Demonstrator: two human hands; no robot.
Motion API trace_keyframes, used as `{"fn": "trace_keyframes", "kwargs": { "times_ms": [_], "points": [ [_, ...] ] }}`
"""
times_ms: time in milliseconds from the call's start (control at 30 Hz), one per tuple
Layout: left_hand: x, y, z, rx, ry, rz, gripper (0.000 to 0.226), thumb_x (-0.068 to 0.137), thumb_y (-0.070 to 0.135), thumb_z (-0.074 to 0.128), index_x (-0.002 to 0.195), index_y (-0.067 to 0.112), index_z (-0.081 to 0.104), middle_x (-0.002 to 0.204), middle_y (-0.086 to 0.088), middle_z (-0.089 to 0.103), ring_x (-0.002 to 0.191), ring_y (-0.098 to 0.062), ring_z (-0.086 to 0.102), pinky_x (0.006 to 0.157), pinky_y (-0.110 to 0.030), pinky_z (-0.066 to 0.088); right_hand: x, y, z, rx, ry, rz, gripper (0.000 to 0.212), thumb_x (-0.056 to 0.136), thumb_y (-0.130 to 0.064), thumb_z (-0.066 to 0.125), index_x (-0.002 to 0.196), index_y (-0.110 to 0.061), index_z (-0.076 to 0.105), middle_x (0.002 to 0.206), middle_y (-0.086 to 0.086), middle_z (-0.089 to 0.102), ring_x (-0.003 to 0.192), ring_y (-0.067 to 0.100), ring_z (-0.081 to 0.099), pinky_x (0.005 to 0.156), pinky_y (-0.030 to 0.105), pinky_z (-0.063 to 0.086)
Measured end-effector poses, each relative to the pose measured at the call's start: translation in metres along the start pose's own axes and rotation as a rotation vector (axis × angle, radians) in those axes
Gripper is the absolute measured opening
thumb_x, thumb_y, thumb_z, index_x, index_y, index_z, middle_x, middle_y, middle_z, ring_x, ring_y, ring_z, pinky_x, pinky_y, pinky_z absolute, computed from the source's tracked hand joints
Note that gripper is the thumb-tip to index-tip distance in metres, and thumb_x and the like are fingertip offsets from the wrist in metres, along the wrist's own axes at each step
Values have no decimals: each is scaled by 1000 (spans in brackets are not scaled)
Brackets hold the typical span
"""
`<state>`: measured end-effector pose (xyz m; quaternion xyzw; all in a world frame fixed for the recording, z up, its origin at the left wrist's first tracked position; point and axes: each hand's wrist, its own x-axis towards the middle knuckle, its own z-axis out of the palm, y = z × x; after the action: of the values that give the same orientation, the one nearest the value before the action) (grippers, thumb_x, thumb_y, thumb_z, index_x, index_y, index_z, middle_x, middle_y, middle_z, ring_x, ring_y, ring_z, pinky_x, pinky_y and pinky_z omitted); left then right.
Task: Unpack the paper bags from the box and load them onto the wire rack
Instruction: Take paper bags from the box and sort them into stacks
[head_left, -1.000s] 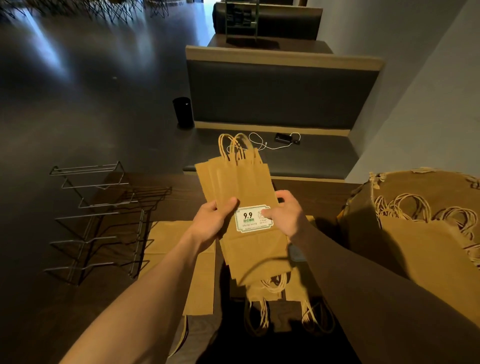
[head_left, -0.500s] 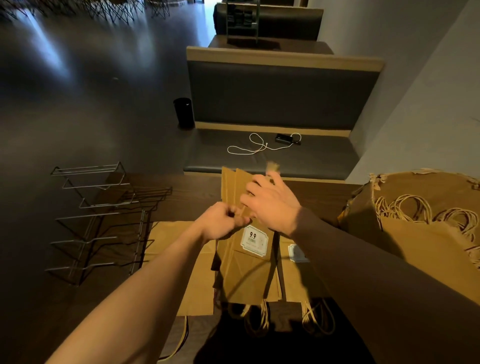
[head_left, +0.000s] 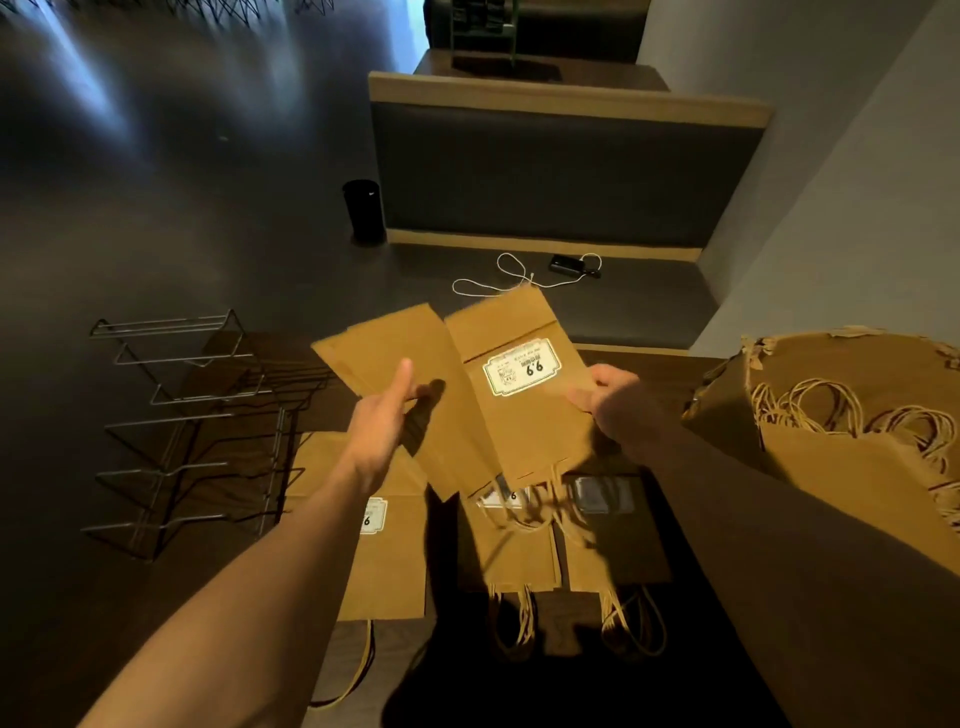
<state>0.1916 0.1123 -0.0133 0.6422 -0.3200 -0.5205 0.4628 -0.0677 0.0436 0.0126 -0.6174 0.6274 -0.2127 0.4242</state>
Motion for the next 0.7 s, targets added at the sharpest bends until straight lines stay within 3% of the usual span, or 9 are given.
{"fn": "trace_keyframes", "kwargs": {
  "times_ms": [133,200,267,333,400,467,533,600,700],
  "points": [
    [-4,-6,24,85,-46,15,48,85,63,62,105,21,76,101,2,76,104,-20,67,95,-34,50,-2,9,25,276,-155,194,33,97,-14,57,128,-8,51,118,12,63,97,25,63,74,33,53],
    [-1,-14,29,81,-47,-7,38,89,48,69,111,18,75,90,2,76,89,-22,70,75,-28,53,-7,14,32,304,-162,173,33,98,-15,55,129,-8,49,122,11,63,102,26,63,79,34,55],
    [-1,-18,33,8,-7,-26,27,92,20,70,116,9,72,81,0,73,68,-12,68,56,-21,50,-14,18,38,349,-169,184,32,99,-16,53,130,-11,48,122,8,63,107,27,63,89,41,54],
    [-2,-21,38,-61,28,-61,26,92,2,66,117,8,68,86,-4,73,55,-5,66,49,-17,48,-16,27,43,327,-182,196,38,96,-22,54,132,-11,48,120,6,65,110,26,62,97,48,49],
    [-2,-22,46,-62,24,-86,27,92,-1,65,116,12,66,85,-9,71,46,-2,60,43,-16,44,-17,36,44,334,-166,231,42,93,-22,55,133,-9,50,116,5,66,105,24,63,94,45,51],
    [1,-24,52,-19,14,-86,28,90,-1,68,115,11,68,90,-10,72,52,-4,63,46,-16,47,-22,41,40,356,-100,264,34,96,-12,53,130,-7,52,110,8,64,93,18,61,75,31,51],
    [2,-28,58,-9,35,-94,28,90,-2,67,114,11,70,89,-5,72,64,-8,66,53,-16,51,-23,57,34,426,-14,363,38,97,-9,53,134,-16,48,107,11,57,87,19,56,63,28,45],
    [4,-34,60,22,76,-101,26,92,-2,64,111,15,70,88,-4,70,71,-11,64,56,-15,53,-25,75,28,544,51,439,41,96,-7,54,135,-17,51,109,17,58,85,24,57,61,32,46],
    [10,-43,57,126,64,-91,31,94,-1,62,108,26,68,112,-9,67,93,-19,65,76,-26,57,-29,97,23,531,119,475,35,95,-2,53,127,-13,59,98,10,65,86,24,60,67,35,49]
  ]
}}
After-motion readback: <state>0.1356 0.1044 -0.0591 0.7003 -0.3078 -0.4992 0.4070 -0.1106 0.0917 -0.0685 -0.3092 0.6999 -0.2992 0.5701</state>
